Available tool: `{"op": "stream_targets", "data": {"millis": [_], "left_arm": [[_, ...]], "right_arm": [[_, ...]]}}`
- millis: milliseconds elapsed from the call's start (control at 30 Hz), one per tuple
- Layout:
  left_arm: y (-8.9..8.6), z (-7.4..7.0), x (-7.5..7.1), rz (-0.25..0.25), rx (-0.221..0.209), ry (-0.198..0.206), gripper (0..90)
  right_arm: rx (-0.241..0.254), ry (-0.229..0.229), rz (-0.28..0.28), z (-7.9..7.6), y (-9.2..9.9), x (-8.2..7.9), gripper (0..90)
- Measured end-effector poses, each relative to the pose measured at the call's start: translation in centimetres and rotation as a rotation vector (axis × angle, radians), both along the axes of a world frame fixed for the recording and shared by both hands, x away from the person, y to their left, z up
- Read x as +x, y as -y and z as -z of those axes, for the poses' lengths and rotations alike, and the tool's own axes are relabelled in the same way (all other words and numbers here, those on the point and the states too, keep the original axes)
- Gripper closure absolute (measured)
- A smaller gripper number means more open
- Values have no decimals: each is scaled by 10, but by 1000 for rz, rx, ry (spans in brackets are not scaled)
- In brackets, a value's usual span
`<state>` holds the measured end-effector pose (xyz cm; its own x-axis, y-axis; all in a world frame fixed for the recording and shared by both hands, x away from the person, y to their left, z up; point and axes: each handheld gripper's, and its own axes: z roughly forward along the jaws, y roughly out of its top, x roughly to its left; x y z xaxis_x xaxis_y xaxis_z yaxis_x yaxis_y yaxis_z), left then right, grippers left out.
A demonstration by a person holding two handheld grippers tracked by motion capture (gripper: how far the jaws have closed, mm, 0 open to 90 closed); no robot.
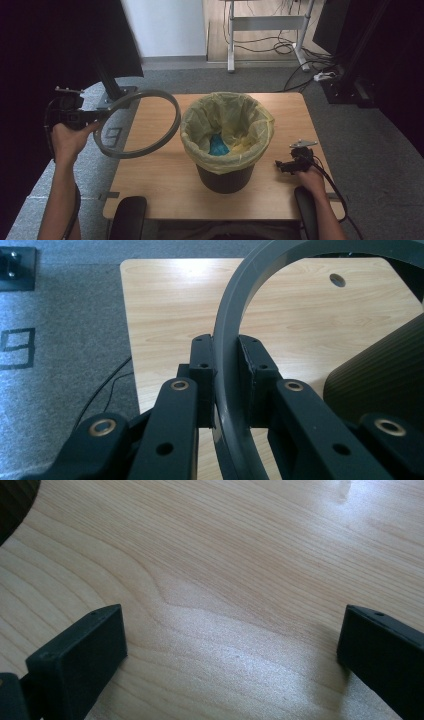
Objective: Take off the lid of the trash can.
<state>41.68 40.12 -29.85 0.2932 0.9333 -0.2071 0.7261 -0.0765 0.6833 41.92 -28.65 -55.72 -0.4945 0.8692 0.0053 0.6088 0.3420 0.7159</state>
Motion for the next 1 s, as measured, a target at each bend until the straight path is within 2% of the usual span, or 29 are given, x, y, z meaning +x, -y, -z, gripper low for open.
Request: {"op": "stream_targets", "data": {"millis": [467, 1000], "left_arm": [[-7, 31, -1, -22, -6, -24, 787], [-1, 72, 3, -15, -29, -43, 787]], "right_arm": [[-1, 1, -1, 0, 0, 0, 0], [-1, 1, -1, 0, 0, 0, 0]]}}
